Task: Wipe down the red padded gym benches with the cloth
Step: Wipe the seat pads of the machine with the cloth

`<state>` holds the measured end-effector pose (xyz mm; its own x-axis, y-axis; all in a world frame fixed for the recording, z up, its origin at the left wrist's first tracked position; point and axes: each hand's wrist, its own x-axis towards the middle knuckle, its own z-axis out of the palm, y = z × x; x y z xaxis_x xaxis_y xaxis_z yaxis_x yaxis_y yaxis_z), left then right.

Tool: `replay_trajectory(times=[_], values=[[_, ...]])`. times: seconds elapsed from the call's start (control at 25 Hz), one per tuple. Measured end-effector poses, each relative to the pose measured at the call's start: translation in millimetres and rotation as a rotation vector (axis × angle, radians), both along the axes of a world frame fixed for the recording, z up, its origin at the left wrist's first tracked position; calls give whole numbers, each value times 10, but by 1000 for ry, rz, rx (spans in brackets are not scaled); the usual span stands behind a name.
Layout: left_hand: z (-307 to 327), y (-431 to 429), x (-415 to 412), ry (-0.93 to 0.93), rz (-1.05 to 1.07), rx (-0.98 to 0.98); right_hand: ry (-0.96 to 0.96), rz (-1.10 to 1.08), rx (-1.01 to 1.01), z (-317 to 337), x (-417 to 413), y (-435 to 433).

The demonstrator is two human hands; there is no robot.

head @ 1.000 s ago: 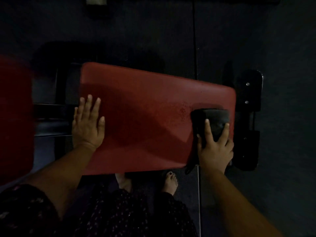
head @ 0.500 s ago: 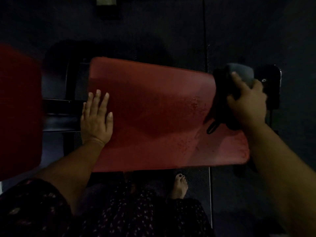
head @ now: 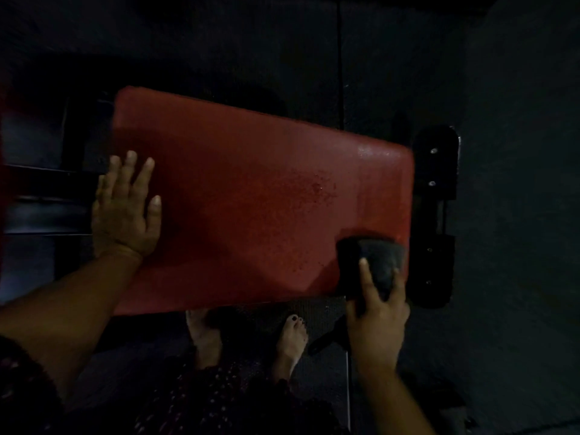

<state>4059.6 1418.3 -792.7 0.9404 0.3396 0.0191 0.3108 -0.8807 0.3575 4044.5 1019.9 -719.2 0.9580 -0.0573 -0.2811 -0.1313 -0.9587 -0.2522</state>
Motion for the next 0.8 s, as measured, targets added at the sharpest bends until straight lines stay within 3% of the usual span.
replay_trajectory(times=[0.12, 0.24, 0.4, 0.6, 0.8], values=[[-14, -12, -8, -10, 4, 1, 61, -71, 28, 44, -413, 221], [-12, -5, -2, -14, -1, 0, 85, -68, 25, 70, -316, 312], [16, -21, -17, -18, -4, 5, 2, 54, -69, 47, 363, 276], [80, -57, -12, 34, 28, 12, -7, 46, -151, 9, 1368, 444], [73, -69, -4, 10, 33, 7, 6, 57, -109, 35, 2232, 792]])
